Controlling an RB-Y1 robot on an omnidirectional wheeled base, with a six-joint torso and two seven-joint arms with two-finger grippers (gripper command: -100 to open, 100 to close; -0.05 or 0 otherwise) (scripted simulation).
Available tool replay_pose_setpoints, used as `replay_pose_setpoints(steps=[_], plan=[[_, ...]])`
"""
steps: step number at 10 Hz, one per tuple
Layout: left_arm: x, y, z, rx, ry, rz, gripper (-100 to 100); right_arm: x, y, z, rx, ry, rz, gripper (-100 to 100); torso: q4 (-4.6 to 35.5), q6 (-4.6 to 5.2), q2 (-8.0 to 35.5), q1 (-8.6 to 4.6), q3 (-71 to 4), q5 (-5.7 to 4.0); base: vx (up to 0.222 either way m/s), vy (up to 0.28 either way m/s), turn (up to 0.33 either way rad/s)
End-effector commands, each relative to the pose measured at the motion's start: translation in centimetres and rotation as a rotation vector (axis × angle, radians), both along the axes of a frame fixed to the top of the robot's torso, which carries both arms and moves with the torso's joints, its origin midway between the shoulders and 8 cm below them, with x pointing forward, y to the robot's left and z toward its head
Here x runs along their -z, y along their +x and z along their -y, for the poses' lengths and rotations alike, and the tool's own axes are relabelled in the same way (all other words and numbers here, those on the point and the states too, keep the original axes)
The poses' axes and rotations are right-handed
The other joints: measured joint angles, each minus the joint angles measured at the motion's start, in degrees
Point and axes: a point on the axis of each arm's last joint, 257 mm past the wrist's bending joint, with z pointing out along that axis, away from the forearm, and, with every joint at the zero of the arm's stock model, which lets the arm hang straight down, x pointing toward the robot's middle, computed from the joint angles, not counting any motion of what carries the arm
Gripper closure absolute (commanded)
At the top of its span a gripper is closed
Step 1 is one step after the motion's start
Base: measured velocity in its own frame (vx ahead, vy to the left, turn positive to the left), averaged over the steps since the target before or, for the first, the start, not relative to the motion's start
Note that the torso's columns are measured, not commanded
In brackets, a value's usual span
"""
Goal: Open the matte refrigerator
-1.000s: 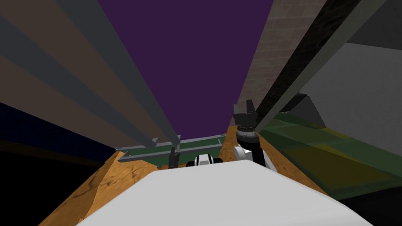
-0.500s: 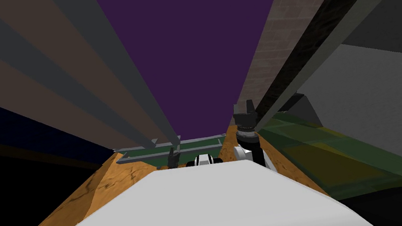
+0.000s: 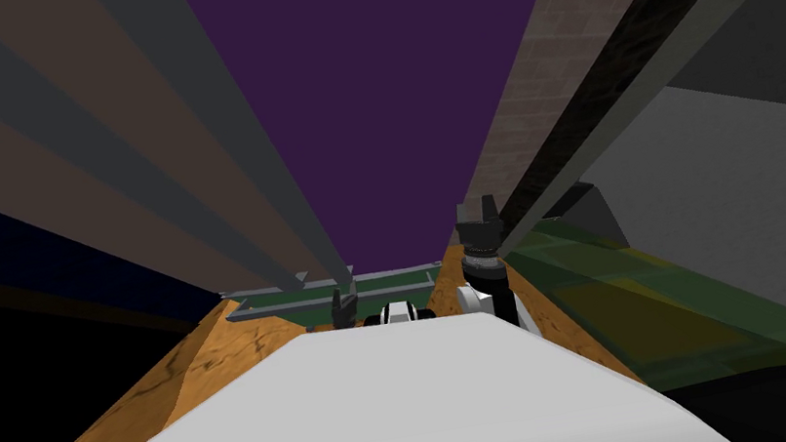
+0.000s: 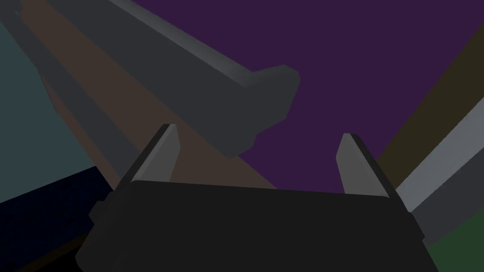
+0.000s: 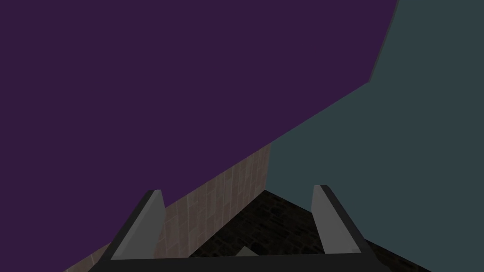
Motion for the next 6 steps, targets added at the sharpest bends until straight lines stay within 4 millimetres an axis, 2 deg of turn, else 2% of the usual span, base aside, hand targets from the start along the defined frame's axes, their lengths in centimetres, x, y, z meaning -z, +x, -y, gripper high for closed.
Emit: replay_pose_setpoints(steps=[1, 3, 4, 6], plan=[[-0.8, -0.7, 0.6, -0.010, -0.034, 0.046, -100, 0.0, 0.0, 0.0, 0.000, 0.000, 0.000, 0, 0.0, 0.00, 0.0, 0.01, 0.0, 0.00, 0.000, 0.000, 0.000], [-2.0, -1.5, 1.4, -0.024, -0.075, 0.101, -100, 0.0, 0.0, 0.0, 0.000, 0.000, 0.000, 0, 0.0, 0.00, 0.0, 0.00, 0.0, 0.00, 0.000, 0.000, 0.000], [-1.6, -1.2, 1.2, -0.020, -0.064, 0.084, -100, 0.0, 0.0, 0.0, 0.000, 0.000, 0.000, 0, 0.0, 0.00, 0.0, -0.01, 0.0, 0.00, 0.000, 0.000, 0.000], [-2.4, 0.6, 1.8, -0.016, -0.067, 0.089, -100, 0.0, 0.0, 0.0, 0.000, 0.000, 0.000, 0, 0.0, 0.00, 0.1, 0.02, 0.0, 0.00, -0.040, 0.014, 0.023]])
